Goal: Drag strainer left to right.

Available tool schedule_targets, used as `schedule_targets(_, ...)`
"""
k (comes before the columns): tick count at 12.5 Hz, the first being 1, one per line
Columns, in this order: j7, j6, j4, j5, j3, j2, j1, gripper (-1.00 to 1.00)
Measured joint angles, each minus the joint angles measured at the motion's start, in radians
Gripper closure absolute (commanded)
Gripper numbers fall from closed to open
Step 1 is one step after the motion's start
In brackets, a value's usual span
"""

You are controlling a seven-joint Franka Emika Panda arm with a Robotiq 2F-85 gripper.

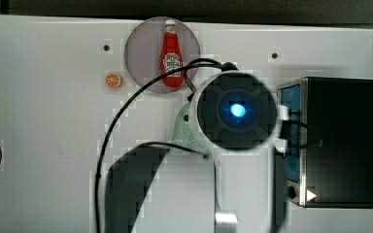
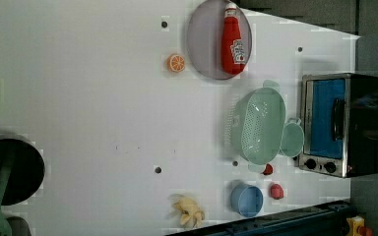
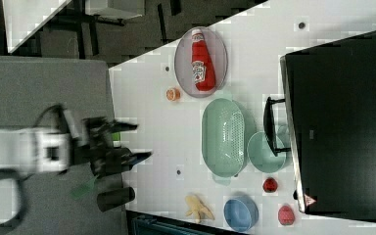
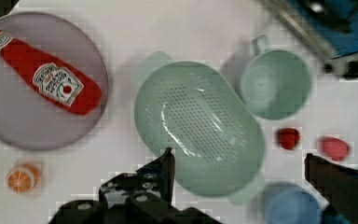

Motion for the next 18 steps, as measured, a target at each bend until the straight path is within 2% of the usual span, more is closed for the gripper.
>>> schedule_targets(3, -0.082, -0.155, 0.130, 0.014, 0.017, -0.078, -0.004, -1.00)
schedule_targets(5, -0.120, -0.171, 0.168, 0.010, 0.017, -0.105, -0.009, -1.00)
schedule_targets(8, -0.129, -0.174, 0.161, 0.023, -0.003, -0.089, 0.001, -1.00)
schedule_targets(11, -0.130, -0.215, 0.143, -0.005, 0.026, -0.029, -0.038, -1.00)
schedule_targets(16, -0.153, -0.210, 0.091, 0.028, -0.023, 0.006, -0.020, -1.00)
schedule_targets(18, -0.154, -0.207, 0.099, -0.010, -0.034, 0.018, -0.022, -1.00)
